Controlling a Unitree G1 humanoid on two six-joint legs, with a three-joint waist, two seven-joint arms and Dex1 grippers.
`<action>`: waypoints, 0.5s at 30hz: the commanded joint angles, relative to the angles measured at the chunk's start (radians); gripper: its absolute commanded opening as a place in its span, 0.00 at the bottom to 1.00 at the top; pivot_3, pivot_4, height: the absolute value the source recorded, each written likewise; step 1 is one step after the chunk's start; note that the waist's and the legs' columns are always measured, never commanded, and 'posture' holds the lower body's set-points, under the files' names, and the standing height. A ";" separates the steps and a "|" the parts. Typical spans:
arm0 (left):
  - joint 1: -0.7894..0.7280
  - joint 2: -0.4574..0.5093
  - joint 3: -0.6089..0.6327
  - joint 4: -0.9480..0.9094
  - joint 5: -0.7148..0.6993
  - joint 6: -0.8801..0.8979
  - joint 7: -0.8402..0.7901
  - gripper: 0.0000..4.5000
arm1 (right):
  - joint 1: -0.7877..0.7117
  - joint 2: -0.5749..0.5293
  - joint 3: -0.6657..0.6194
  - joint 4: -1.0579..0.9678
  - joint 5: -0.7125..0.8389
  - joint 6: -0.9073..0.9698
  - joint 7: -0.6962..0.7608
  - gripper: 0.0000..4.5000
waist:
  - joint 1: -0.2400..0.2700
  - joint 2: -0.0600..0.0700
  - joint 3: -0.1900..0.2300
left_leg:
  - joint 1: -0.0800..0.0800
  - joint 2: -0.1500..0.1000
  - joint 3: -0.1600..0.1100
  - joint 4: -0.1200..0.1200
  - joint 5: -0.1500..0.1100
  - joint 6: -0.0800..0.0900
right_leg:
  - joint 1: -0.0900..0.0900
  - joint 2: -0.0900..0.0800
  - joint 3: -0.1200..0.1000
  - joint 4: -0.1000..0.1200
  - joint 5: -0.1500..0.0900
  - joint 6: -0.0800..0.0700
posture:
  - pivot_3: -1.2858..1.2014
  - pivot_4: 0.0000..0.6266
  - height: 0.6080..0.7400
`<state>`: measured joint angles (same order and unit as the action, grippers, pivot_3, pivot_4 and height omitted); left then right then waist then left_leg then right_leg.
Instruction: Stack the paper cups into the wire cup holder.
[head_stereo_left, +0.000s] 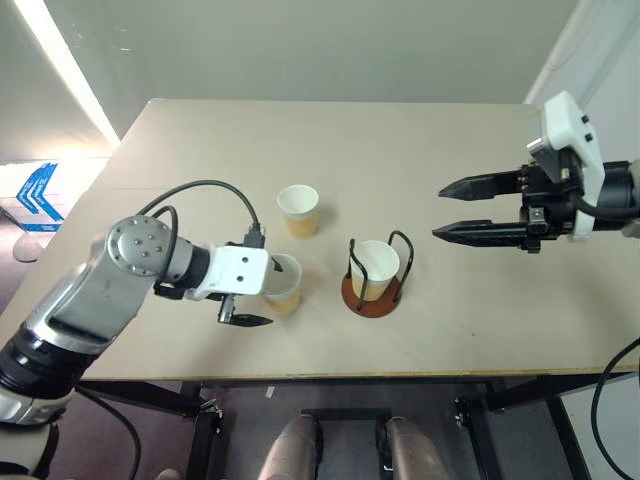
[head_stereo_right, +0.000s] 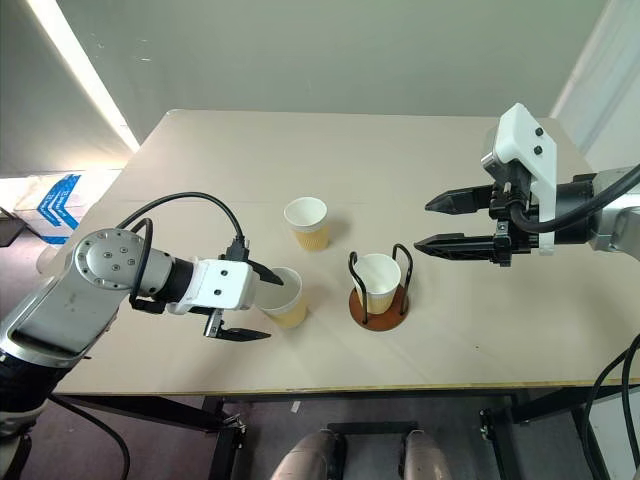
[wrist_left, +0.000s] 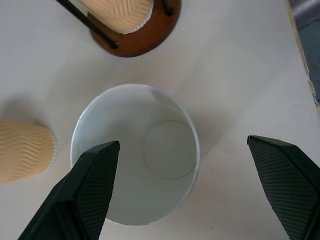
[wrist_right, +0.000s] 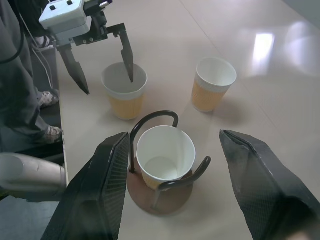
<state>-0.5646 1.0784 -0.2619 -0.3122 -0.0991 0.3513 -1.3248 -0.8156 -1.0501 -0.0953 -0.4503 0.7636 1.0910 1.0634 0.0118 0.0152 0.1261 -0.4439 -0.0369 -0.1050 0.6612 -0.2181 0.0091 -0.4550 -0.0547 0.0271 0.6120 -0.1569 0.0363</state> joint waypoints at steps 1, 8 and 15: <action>-0.043 -0.022 -0.023 0.021 0.034 -0.031 -0.017 1.00 | -0.008 -0.015 -0.036 -0.020 0.022 -0.010 -0.017 0.67 | 0.000 0.000 0.000 | 0.000 0.000 0.000 0.000 0.000 0.000 | 0.000 0.000 0.000 0.000 0.000 0.000 | 0.52 0.24 1.00; -0.114 -0.104 -0.063 0.108 0.041 -0.062 -0.062 0.55 | -0.003 0.000 -0.042 -0.025 0.048 -0.018 -0.048 0.68 | 0.001 0.000 0.000 | -0.001 0.000 0.000 0.002 0.000 0.002 | 0.000 0.000 0.000 0.000 0.000 0.001 | 0.52 0.24 1.00; -0.187 -0.144 -0.040 0.172 0.006 -0.056 -0.121 0.01 | 0.019 0.011 -0.053 -0.049 0.060 -0.055 -0.069 0.68 | 0.001 0.000 0.000 | -0.001 0.000 0.000 0.002 0.000 0.003 | 0.000 0.000 0.000 -0.001 0.002 0.003 | 0.52 0.24 1.00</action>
<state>-0.7223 0.9322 -0.3328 -0.1436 -0.0716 0.2967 -1.4309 -0.7949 -1.0332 -0.1037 -0.4703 0.8131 1.0651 1.0012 0.0129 0.0151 0.1260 -0.4452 -0.0369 -0.1049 0.6631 -0.2175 0.0124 -0.4546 -0.0549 0.0269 0.6113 -0.1550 0.0397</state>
